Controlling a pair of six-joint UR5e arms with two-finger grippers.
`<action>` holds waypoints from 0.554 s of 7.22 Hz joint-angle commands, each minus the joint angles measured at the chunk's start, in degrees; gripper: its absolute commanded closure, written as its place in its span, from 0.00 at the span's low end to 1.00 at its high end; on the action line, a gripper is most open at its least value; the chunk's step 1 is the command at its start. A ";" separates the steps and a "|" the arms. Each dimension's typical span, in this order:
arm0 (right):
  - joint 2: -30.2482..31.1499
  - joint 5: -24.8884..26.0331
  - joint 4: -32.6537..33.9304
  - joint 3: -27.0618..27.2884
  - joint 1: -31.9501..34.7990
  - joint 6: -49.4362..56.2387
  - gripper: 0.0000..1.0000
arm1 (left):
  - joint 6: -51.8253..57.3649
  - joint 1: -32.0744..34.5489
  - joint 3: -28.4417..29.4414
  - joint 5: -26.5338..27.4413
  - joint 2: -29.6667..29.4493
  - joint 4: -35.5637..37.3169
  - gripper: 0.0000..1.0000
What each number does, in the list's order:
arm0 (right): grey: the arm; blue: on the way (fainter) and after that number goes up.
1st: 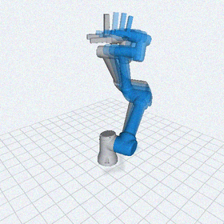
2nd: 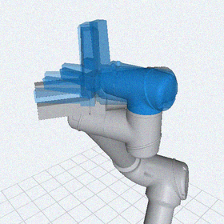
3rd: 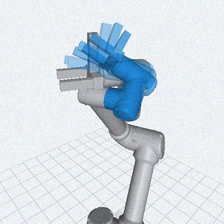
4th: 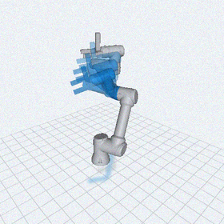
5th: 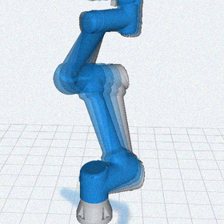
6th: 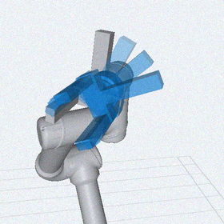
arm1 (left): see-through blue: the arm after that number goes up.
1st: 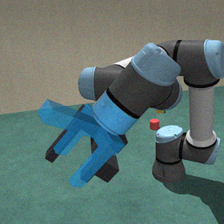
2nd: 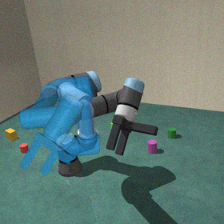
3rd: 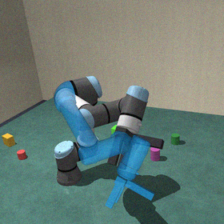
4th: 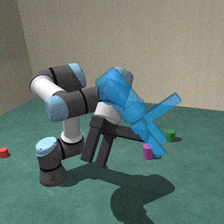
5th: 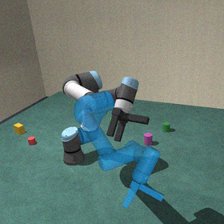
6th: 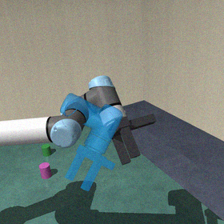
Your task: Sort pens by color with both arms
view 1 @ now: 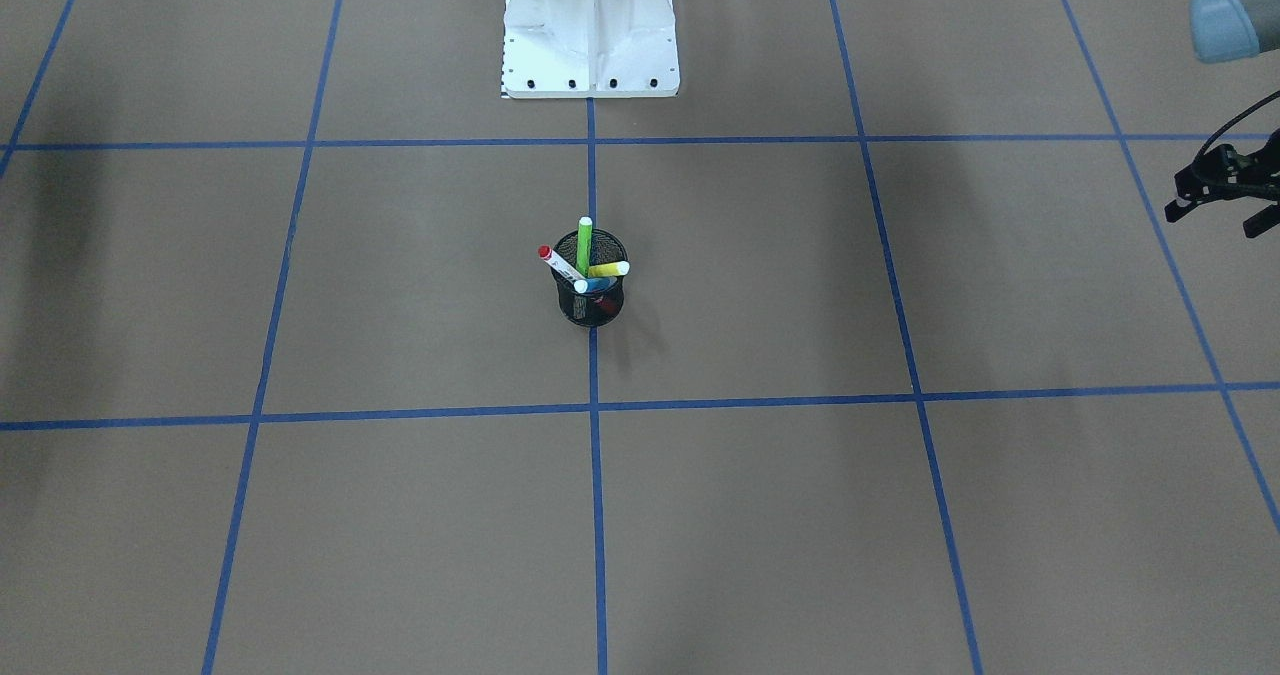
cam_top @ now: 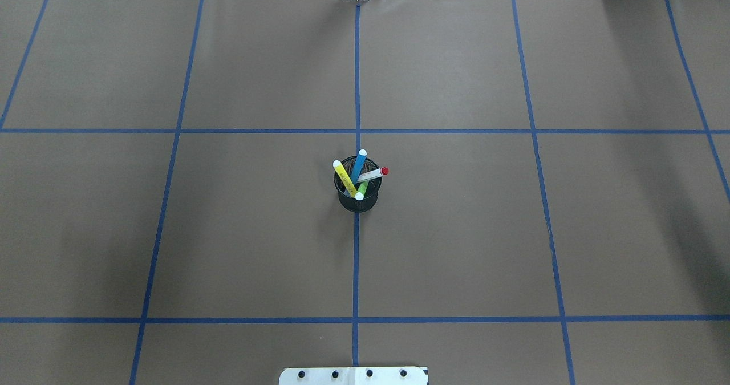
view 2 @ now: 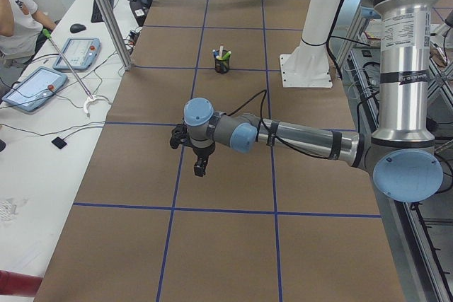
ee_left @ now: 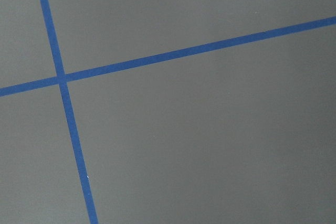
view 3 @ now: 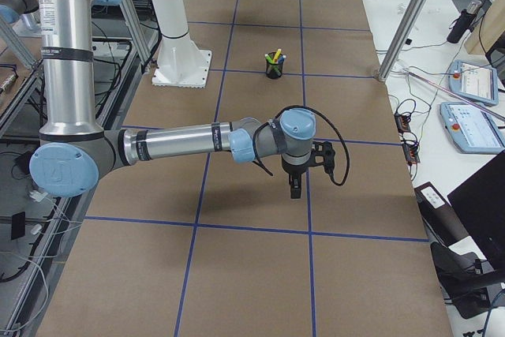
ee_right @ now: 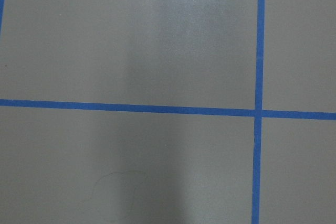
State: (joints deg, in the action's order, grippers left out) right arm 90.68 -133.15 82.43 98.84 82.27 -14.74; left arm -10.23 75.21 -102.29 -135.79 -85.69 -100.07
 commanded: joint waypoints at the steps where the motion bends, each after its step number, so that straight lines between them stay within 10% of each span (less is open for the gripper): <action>1: 0.02 1.75 -0.08 0.04 -0.01 0.06 0.00 | 0.12 -0.06 -0.10 0.18 -0.01 -0.13 0.00; 4: 0.02 1.05 -0.61 0.13 -0.18 0.15 0.00 | -4.23 -0.06 -0.45 0.09 -0.09 -0.13 0.00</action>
State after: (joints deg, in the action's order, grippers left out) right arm 90.74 -131.90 81.94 98.95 82.20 -14.58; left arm -11.32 75.15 -102.63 -135.64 -85.71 -100.16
